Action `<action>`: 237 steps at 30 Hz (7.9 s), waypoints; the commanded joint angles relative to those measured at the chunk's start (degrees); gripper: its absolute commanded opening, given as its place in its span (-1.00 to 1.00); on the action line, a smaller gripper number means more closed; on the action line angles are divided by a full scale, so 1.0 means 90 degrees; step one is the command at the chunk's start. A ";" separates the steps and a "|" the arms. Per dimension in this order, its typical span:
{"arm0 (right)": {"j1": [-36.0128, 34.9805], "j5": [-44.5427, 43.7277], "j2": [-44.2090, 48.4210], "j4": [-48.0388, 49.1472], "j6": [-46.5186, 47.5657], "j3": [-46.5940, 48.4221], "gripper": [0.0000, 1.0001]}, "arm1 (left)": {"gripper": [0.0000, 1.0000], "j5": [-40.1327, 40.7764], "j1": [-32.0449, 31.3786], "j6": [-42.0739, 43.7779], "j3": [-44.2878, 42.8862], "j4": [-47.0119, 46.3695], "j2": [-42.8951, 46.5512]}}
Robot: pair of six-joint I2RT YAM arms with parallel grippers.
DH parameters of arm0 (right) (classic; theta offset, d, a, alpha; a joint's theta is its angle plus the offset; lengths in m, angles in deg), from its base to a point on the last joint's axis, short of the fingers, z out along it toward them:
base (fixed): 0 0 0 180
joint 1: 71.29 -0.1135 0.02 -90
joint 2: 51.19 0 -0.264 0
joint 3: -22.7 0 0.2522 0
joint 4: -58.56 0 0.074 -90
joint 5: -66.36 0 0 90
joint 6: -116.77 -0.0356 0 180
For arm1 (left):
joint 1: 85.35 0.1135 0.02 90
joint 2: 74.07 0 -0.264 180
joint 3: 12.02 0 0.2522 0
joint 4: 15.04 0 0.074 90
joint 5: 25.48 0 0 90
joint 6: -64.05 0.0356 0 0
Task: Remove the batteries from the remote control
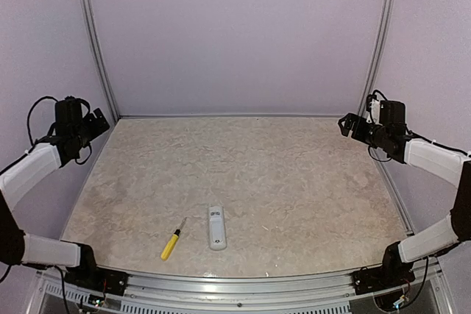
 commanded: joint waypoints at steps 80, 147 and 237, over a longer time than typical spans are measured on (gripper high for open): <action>-0.2127 -0.0877 -0.0182 -0.3148 -0.0591 0.0788 0.99 | -0.15 -0.1429 -0.6417 -0.2104 -0.4027 0.5078 -0.5619; -0.2298 -0.0826 -0.0631 -0.3626 0.0329 0.1443 0.99 | -0.33 -0.1605 -0.6781 -0.1376 -0.3517 0.5239 -0.5639; -0.3640 0.3182 -0.5002 -0.2250 0.7895 0.3363 0.97 | 0.55 -0.2017 -0.4909 0.0423 -0.0783 0.1600 -0.2739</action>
